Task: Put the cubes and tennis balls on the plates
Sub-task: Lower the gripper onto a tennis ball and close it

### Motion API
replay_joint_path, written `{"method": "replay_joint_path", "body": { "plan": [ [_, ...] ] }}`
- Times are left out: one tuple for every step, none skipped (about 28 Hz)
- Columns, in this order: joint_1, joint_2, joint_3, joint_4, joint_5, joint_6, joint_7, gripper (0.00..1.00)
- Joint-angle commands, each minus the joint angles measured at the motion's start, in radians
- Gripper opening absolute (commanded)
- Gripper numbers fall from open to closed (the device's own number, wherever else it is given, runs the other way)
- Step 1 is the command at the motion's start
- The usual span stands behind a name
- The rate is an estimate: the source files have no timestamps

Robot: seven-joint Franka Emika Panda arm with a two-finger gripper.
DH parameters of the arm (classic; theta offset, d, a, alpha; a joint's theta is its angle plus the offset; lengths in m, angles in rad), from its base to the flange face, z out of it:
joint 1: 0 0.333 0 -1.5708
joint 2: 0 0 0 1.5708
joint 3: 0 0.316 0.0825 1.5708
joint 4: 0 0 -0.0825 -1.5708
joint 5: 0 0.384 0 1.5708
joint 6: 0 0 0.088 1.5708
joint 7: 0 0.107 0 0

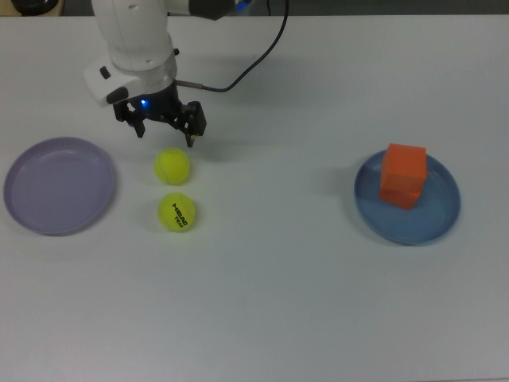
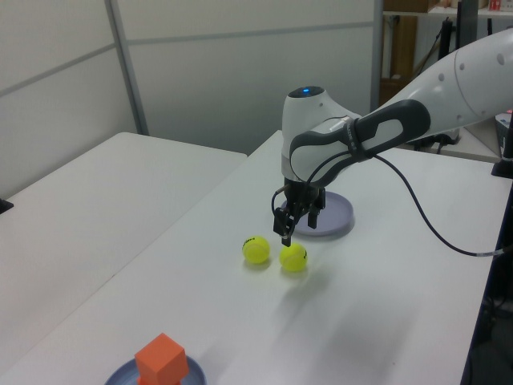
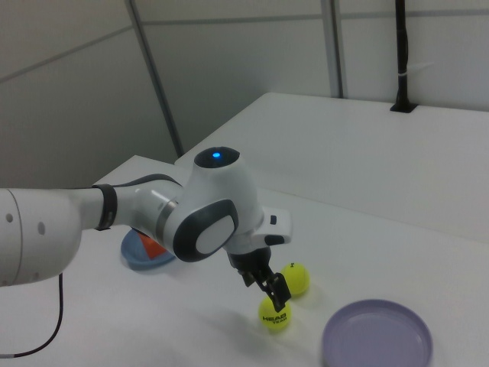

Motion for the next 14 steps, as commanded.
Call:
{"method": "replay_joint_path", "body": {
  "plan": [
    [-0.003,0.036,-0.01,-0.006,0.024,0.065,-0.041,1.0],
    [-0.003,0.042,-0.01,-0.005,0.024,0.07,-0.047,1.0],
    [-0.003,0.062,-0.009,-0.005,0.024,0.088,-0.049,1.0],
    [-0.001,0.072,-0.009,-0.003,0.024,0.099,-0.049,1.0],
    [-0.001,0.08,-0.009,0.0,0.024,0.108,-0.049,1.0],
    [-0.001,0.086,-0.009,0.0,0.024,0.116,-0.049,1.0],
    [0.001,0.094,-0.007,0.0,0.024,0.12,-0.049,1.0],
    [0.004,0.106,-0.005,0.001,0.024,0.126,-0.049,1.0],
    [0.004,0.111,-0.005,0.001,0.024,0.128,-0.049,1.0],
    [0.005,0.114,-0.004,0.003,0.024,0.128,-0.049,1.0],
    [0.005,0.115,-0.004,0.003,0.024,0.13,-0.049,1.0],
    [0.005,0.118,-0.002,0.003,0.024,0.13,-0.05,1.0],
    [0.005,0.126,-0.002,0.003,0.024,0.131,-0.049,1.0],
    [0.005,0.128,-0.001,0.003,0.024,0.133,-0.049,1.0]
  ]
}}
